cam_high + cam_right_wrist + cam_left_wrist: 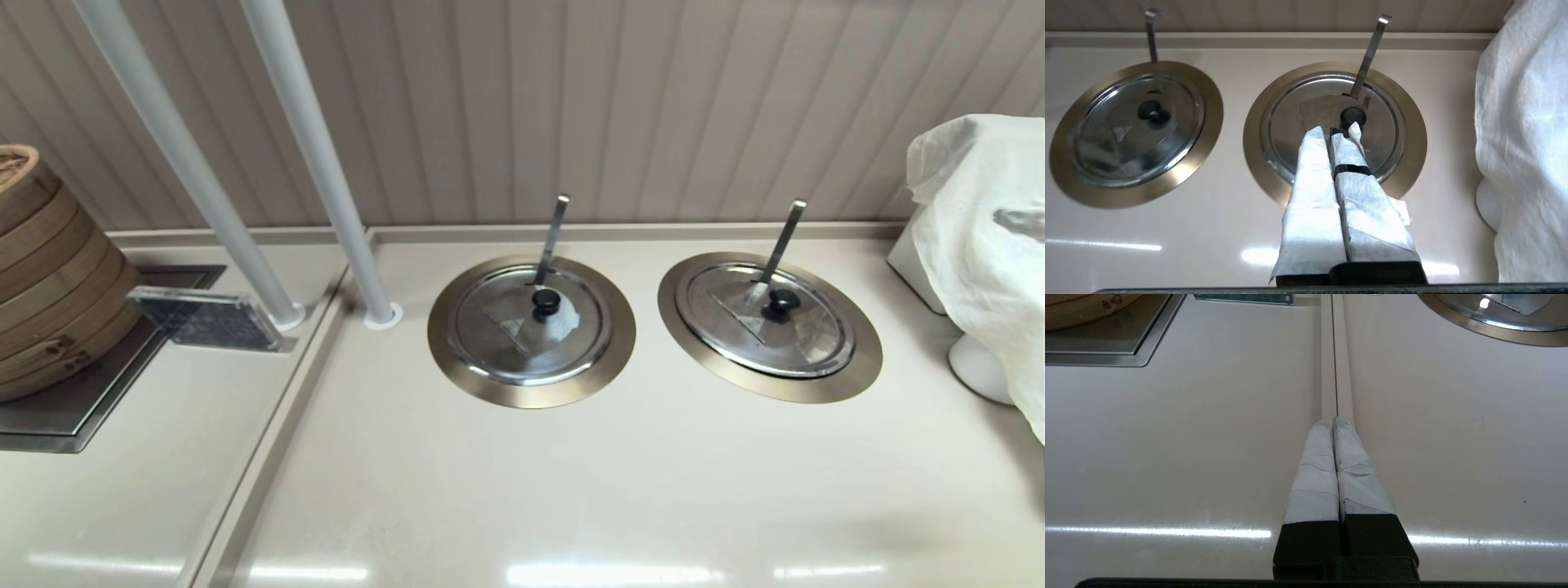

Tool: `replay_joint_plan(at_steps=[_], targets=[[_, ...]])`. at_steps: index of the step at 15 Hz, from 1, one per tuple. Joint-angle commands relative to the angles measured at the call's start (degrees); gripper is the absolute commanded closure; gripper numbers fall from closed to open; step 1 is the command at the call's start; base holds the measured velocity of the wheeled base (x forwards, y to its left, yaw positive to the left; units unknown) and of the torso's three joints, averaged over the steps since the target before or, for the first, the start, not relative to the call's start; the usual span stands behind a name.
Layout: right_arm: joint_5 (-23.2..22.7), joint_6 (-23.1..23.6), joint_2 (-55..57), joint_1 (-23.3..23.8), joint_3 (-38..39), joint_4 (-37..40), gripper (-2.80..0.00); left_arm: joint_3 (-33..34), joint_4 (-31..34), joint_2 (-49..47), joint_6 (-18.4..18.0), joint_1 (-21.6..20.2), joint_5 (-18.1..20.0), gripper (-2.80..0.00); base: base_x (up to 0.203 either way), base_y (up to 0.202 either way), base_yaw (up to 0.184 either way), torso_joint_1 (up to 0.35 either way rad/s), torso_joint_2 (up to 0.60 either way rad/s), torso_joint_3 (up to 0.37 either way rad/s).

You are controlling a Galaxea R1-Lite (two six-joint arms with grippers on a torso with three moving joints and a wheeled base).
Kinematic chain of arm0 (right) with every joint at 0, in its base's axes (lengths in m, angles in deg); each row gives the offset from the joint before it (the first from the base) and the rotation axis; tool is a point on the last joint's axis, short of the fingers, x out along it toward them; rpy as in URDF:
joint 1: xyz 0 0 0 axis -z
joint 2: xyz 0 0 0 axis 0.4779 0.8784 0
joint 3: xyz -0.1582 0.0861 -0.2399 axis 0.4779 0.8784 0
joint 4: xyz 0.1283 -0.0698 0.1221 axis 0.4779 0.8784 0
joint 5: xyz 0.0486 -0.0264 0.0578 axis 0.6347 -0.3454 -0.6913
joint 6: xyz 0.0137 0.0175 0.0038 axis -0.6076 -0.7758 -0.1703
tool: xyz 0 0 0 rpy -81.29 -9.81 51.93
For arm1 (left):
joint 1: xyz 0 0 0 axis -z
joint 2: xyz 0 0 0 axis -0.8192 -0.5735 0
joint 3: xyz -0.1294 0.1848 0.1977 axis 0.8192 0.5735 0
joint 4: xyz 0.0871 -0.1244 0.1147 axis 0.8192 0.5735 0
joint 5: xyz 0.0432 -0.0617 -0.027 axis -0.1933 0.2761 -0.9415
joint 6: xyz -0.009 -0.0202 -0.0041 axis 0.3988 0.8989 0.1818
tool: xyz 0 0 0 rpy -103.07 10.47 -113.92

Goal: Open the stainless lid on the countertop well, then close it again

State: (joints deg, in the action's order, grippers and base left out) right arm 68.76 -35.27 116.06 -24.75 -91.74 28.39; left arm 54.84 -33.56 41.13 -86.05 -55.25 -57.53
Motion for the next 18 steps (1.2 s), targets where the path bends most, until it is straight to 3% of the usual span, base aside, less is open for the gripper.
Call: replay_joint_plan(at_steps=[1, 6, 9, 11, 15, 18], targets=[[-1.60, 0.19, -18.38, -0.07, 7.90, 1.86, 0.00, 0.01, -0.02, 0.01, 0.03, -0.02, -0.02, 0.00, 0.000, 0.000, 0.000, 0.000, 0.00, 0.000], [-2.96, 3.29, -45.17, -0.11, 19.94, 7.80, 0.00, 0.01, -0.02, 0.01, 0.03, -0.02, -0.02, 0.00, 0.000, 0.000, 0.000, 0.000, 0.00, 0.000], [0.39, 2.01, -48.26, -2.10, 25.99, 10.58, 0.00, 0.01, -0.02, 0.01, 0.03, -0.02, -0.02, 0.00, 0.000, 0.000, 0.000, 0.000, 0.00, 0.000], [3.87, 2.10, -50.86, -5.46, 23.91, 11.21, 0.00, 0.01, -0.02, 0.01, 0.03, -0.02, -0.02, 0.00, 0.000, 0.000, 0.000, 0.000, 0.00, 0.000], [7.48, 5.79, -63.04, -4.30, 29.80, 10.70, 0.00, 0.01, -0.02, 0.01, 0.03, -0.02, -0.02, 0.00, 0.000, 0.000, 0.000, 0.000, 0.00, 0.000], [10.88, 6.76, -63.15, -4.01, 46.28, 4.99, 0.00, 0.01, -0.02, 0.01, 0.03, -0.02, -0.02, 0.00, 0.000, 0.000, 0.000, 0.000, 0.00, 0.000]])
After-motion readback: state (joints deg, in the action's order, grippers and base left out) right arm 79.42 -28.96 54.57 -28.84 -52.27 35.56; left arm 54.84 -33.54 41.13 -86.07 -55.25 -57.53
